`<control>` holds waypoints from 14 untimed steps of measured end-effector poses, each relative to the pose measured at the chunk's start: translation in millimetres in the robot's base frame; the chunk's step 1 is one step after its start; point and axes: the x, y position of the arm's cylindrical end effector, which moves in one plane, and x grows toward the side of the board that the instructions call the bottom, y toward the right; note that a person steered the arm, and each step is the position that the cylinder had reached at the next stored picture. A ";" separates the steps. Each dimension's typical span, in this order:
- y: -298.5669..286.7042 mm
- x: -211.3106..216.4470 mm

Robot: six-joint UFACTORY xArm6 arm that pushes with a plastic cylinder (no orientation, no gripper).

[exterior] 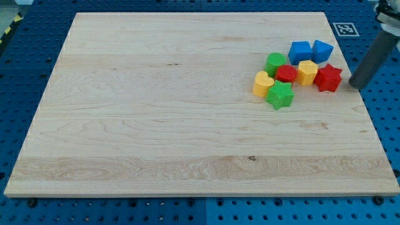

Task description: Move the blue cube along with green circle towards top center

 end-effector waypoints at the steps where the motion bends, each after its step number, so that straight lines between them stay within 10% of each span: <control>1: -32.7 0.0; 3: -94.8 -8.6; 7: 35.9 -106.6; 14: -118.0 -77.2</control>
